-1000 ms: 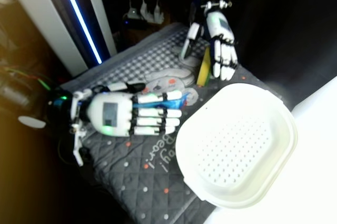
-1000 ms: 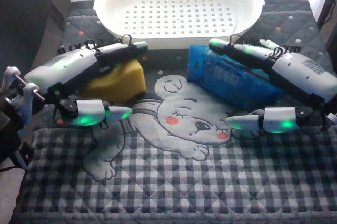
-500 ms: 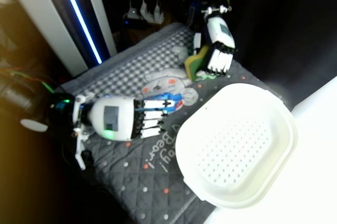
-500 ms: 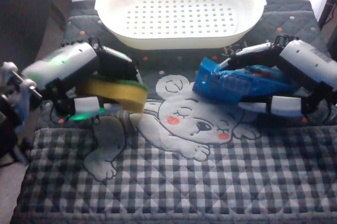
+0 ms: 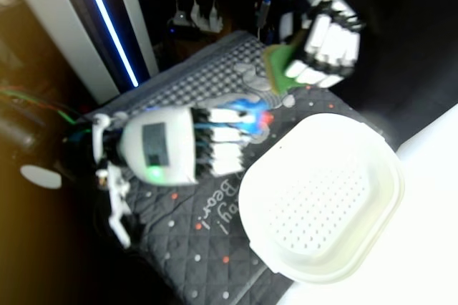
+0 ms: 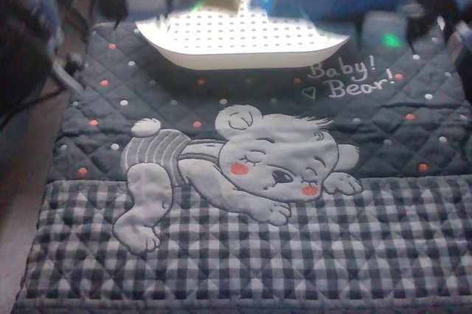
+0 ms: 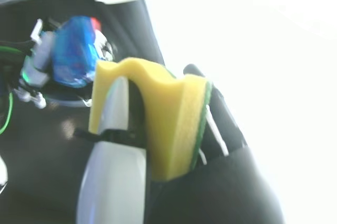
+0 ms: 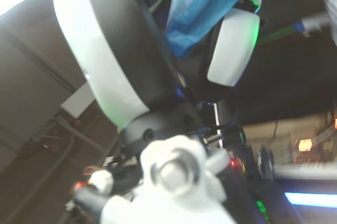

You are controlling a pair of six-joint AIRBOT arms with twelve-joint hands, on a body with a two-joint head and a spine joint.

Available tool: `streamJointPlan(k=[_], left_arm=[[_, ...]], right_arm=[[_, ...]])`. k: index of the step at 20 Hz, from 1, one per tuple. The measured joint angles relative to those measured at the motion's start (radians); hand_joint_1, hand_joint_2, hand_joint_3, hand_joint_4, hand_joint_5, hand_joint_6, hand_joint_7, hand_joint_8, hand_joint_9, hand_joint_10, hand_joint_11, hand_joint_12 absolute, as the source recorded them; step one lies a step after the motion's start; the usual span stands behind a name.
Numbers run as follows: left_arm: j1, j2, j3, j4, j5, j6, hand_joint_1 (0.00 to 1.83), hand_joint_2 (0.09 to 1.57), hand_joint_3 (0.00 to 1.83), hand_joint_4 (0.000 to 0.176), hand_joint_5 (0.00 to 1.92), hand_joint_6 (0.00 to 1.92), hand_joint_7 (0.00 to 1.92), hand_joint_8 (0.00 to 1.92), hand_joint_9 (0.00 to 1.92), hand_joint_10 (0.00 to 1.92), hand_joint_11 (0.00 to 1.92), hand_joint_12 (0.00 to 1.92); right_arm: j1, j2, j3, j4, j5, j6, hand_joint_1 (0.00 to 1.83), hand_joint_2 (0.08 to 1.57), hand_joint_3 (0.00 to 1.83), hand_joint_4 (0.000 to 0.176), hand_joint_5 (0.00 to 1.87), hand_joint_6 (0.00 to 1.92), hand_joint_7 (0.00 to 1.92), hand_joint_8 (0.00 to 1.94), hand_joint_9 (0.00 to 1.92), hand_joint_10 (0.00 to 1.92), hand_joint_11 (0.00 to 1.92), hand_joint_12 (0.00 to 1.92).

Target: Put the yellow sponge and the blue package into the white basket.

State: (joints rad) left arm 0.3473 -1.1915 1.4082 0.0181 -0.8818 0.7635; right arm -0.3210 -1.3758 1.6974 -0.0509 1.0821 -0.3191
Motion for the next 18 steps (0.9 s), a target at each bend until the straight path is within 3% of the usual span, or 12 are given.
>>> streamJointPlan(k=[1,2,3,5,6,9,10,11,12,13,15,18], left_arm=[[-0.027,-0.032,0.045,0.009,0.035,0.0,1.38,1.07,0.0,0.0,1.09,0.77,1.11,0.65,0.94,1.22,0.6,1.41],[-0.056,-0.069,0.098,0.009,0.092,0.0,1.38,1.07,0.0,0.0,1.09,0.76,1.1,0.64,0.96,1.22,0.64,1.45],[-0.079,-0.109,0.16,0.005,0.17,0.002,1.38,1.07,0.0,0.0,1.07,0.78,1.13,0.65,0.95,1.19,0.53,1.37],[-0.113,-0.18,0.262,0.007,0.315,0.003,1.37,1.07,0.0,0.0,1.07,0.74,1.1,0.67,0.97,1.23,0.64,1.35],[-0.13,-0.236,0.33,0.005,0.418,0.003,1.24,1.09,0.0,0.01,1.05,0.8,1.04,0.95,0.88,0.9,0.68,1.43],[-0.131,-0.261,0.348,0.014,0.487,0.003,1.23,1.1,0.0,0.0,0.96,0.93,1.07,0.93,1.01,0.4,0.67,1.11],[-0.131,-0.263,0.344,0.014,0.495,0.003,1.2,1.07,0.0,0.0,0.82,0.34,0.86,0.36,0.91,0.19,0.58,0.99],[-0.13,-0.263,0.341,0.015,0.494,0.003,1.15,1.04,0.0,0.0,0.72,0.1,0.71,0.11,0.78,0.07,0.48,0.92],[-0.125,-0.259,0.335,0.013,0.489,-0.001,1.02,0.99,0.0,0.09,0.43,0.02,0.4,0.02,0.42,0.01,0.2,0.93],[-0.114,-0.25,0.33,0.014,0.475,-0.007,0.92,0.95,0.0,0.142,0.18,0.0,0.16,0.0,0.19,0.0,0.04,0.77],[-0.072,-0.195,0.273,-0.008,0.418,-0.024,0.83,0.91,0.0,0.174,0.01,0.0,0.01,0.0,0.04,0.02,0.0,0.5],[0.011,-0.084,0.12,-0.022,0.291,-0.024,0.82,0.91,0.0,0.176,0.0,0.0,0.0,0.0,0.0,0.0,0.0,0.11]], right_arm=[[0.022,-0.021,0.039,-0.007,-0.031,-0.008,1.4,1.03,0.0,0.0,1.0,0.88,1.33,0.11,1.21,0.83,1.24,0.59],[0.043,-0.049,0.08,-0.012,-0.08,-0.015,1.38,1.07,0.02,0.0,0.89,1.08,1.08,0.58,1.13,0.94,1.19,0.6],[0.062,-0.083,0.133,-0.021,-0.153,-0.022,1.47,1.07,0.0,0.0,0.88,1.04,1.04,0.53,1.13,0.82,1.05,1.24],[0.089,-0.136,0.217,-0.035,-0.28,-0.024,1.4,1.06,0.0,0.0,0.97,0.9,1.11,0.59,1.14,0.95,1.15,0.78],[0.109,-0.159,0.25,-0.044,-0.349,-0.026,1.4,1.05,0.0,0.0,0.97,0.84,1.14,0.58,1.16,0.94,1.21,0.69],[0.117,-0.17,0.254,-0.083,-0.365,-0.025,1.4,1.04,0.0,0.0,1.03,0.76,1.2,0.47,1.15,0.93,1.12,0.72],[0.117,-0.174,0.253,-0.09,-0.37,-0.026,1.38,1.06,0.0,0.0,1.0,0.87,1.14,0.58,1.08,1.02,0.92,0.68],[0.117,-0.175,0.25,-0.102,-0.379,-0.026,1.18,1.07,0.0,0.004,0.65,0.28,0.71,0.19,0.65,0.41,0.49,0.62],[0.117,-0.175,0.248,-0.111,-0.39,-0.026,1.08,1.03,0.0,0.081,0.5,0.08,0.44,0.04,0.4,0.11,0.16,0.74],[0.117,-0.175,0.243,-0.109,-0.396,-0.026,0.85,0.99,0.0,0.157,0.21,0.02,0.14,0.01,0.08,0.02,0.03,0.22],[0.117,-0.15,0.203,-0.1,-0.399,-0.026,0.71,0.96,0.0,0.175,0.09,0.0,0.0,0.0,0.0,0.0,0.0,0.02],[0.075,-0.064,0.099,-0.084,-0.288,-0.025,0.64,0.93,0.0,0.176,0.09,0.0,0.05,0.0,0.0,0.0,0.0,0.0]])
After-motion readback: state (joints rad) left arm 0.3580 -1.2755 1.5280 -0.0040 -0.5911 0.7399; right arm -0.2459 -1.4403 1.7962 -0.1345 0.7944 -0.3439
